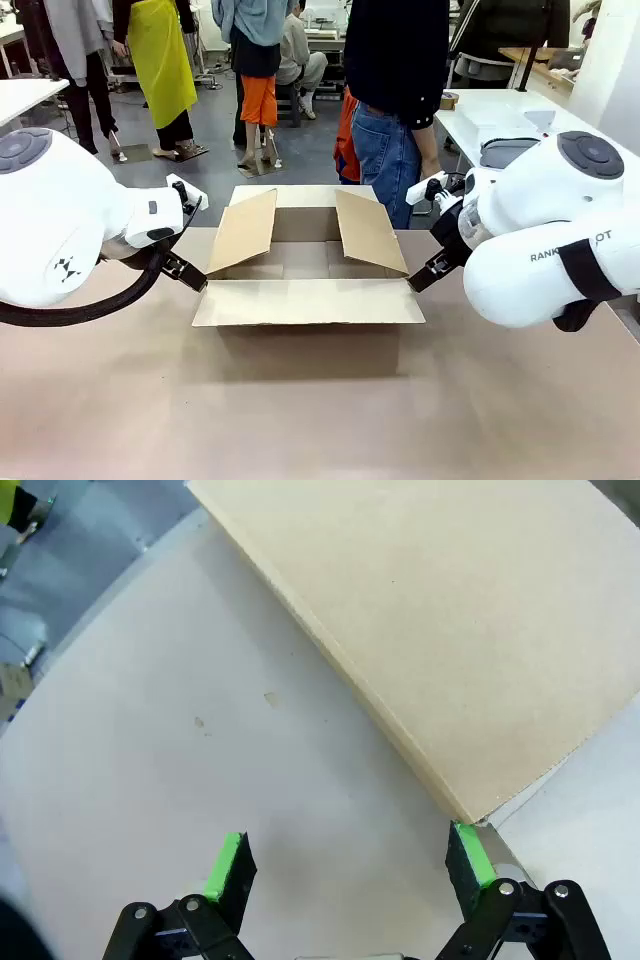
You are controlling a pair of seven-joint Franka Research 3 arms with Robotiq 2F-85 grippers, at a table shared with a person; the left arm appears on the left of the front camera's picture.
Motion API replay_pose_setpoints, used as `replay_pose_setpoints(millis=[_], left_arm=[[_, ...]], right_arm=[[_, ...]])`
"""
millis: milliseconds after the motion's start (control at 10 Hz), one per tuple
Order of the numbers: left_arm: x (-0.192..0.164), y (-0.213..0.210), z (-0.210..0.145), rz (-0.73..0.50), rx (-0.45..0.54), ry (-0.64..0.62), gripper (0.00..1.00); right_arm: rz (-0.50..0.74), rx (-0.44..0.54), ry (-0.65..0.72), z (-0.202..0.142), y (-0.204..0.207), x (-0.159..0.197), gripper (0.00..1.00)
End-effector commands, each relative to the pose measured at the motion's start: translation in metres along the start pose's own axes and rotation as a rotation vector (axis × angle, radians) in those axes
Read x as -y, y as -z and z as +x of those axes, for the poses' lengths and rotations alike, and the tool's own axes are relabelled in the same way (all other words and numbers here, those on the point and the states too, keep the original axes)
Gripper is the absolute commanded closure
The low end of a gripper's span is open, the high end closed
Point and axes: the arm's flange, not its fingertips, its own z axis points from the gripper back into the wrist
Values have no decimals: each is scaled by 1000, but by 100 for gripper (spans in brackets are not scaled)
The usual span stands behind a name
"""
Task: Pack the gift set into the box.
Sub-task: Place both hands on the side flaps of the Package Box and spread them outward.
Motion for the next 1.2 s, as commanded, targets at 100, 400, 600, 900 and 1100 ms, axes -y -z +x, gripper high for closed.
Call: replay_pose_setpoints(millis=[100,400,600,900,1100], left_arm=[[0,0,0,0,1,0,0],[0,0,0,0,1,0,0],[0,0,0,0,1,0,0],[0,0,0,0,1,0,0],[0,0,0,0,1,0,0]], right_arm=[[0,0,0,0,0,0,0],[0,0,0,0,0,0,0],[0,0,0,0,0,0,0],[0,0,0,0,0,0,0],[0,0,0,0,0,0,0]])
